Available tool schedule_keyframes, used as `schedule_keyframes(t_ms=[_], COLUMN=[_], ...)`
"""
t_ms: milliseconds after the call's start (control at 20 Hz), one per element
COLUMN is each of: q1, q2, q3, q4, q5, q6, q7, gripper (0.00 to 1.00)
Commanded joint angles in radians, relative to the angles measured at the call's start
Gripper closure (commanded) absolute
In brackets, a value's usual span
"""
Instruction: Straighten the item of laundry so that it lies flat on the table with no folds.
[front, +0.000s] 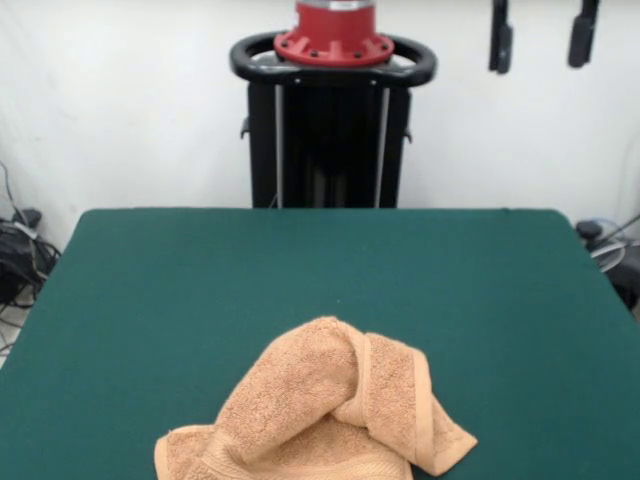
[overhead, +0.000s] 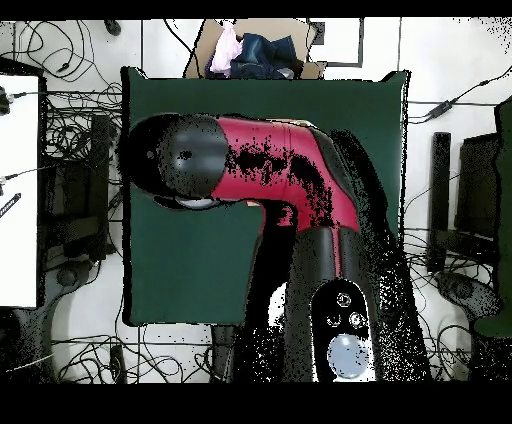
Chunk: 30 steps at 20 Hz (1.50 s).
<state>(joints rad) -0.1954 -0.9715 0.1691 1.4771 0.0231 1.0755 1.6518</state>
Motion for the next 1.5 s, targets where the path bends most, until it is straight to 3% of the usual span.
schedule_keyframes(t_ms=[50,250,450,900,1150,1500], q1=[0.037,-0.033,-0.116,-0.175,-0.165,-0.217], q2=[-0.05,-0.022,0.013,-0.073,-0.111,-0.169], q3=[-0.088,-0.024,0.056,0.095,0.086,0.137], q4=[0.191,0.35,0.411,0.549,0.594,0.755], q5=[-0.004,0.021,0.041,0.037,0.042,0.039], q6=[-0.227,-0.5,-0.622,-0.75,-0.769,-0.901], q7=[0.28,0.195,0.102,0.114,0.146,0.186], gripper=[0.0,0.0,0.0,0.0,0.0,0.0])
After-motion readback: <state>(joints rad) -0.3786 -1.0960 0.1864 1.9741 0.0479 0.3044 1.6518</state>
